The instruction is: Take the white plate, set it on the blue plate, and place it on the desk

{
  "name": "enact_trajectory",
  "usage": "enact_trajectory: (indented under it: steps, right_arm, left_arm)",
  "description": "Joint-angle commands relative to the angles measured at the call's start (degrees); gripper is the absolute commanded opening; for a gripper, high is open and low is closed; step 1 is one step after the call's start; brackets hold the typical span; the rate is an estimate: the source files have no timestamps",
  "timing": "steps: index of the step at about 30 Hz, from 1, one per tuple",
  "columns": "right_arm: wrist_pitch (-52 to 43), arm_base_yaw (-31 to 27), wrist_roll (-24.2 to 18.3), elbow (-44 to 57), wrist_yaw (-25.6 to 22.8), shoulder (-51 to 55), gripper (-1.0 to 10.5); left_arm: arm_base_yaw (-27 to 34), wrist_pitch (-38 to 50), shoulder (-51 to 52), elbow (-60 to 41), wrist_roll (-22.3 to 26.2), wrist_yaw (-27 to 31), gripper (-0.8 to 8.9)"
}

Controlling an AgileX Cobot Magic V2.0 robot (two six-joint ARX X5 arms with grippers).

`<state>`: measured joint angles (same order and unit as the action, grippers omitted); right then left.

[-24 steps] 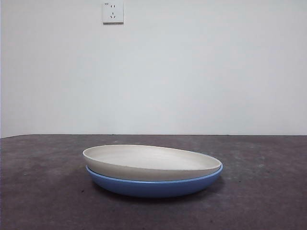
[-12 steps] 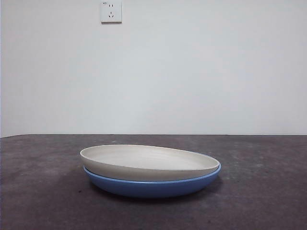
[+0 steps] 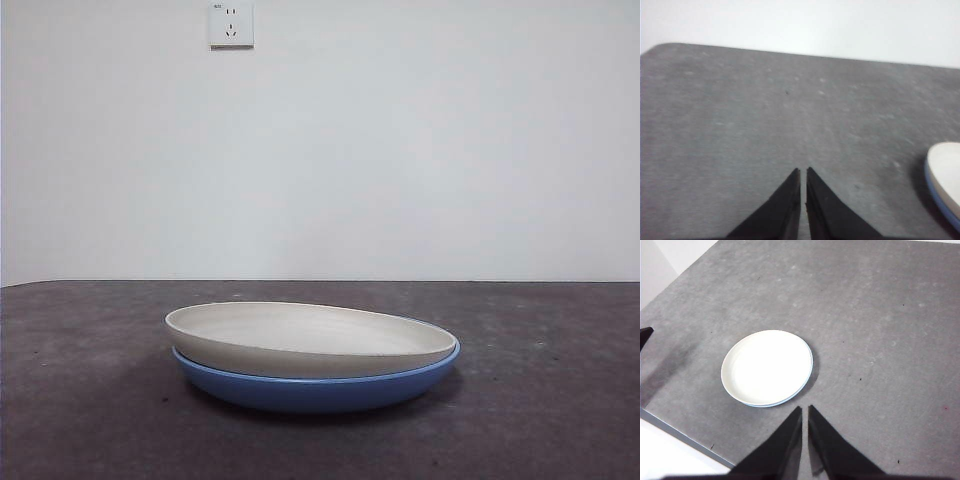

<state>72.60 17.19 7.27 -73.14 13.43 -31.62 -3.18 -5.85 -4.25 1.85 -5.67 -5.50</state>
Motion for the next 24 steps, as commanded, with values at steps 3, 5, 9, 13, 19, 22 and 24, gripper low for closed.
enact_trajectory:
  steps: [3, 5, 9, 13, 19, 22, 24]
  right_arm:
    - [-0.7, 0.2, -0.6, -0.9, 0.0, -0.3, 0.2]
    - [-0.7, 0.2, -0.6, -0.9, 0.0, -0.3, 0.2]
    - [-0.7, 0.2, -0.6, -0.9, 0.0, -0.3, 0.2]
    - [-0.7, 0.2, -0.6, -0.9, 0.0, -0.3, 0.2]
    - [-0.7, 0.2, -0.6, -0.9, 0.0, -0.3, 0.2]
    - [-0.7, 0.2, -0.6, -0.9, 0.0, -0.3, 0.2]
    - [-0.7, 0.2, -0.6, -0.9, 0.0, -0.3, 0.2]
  left_arm:
    - [0.8, -1.9, 1.3, -1.2, 2.6, 0.1, 0.20]
    - [0.8, -4.3, 2.6, -1.2, 3.5, 0.1, 0.20]
    - [0.7, -3.7, 4.1, -1.2, 3.5, 0.1, 0.20]
    - [0.7, -2.7, 4.1, -1.2, 3.5, 0.1, 0.20]
    - [0.7, -2.7, 4.1, -1.2, 3.5, 0.1, 0.20]
    - [0.7, -2.7, 4.1, -1.2, 3.5, 0.1, 0.20]
    - [0.7, -2.7, 4.1, -1.2, 3.5, 0.1, 0.20]
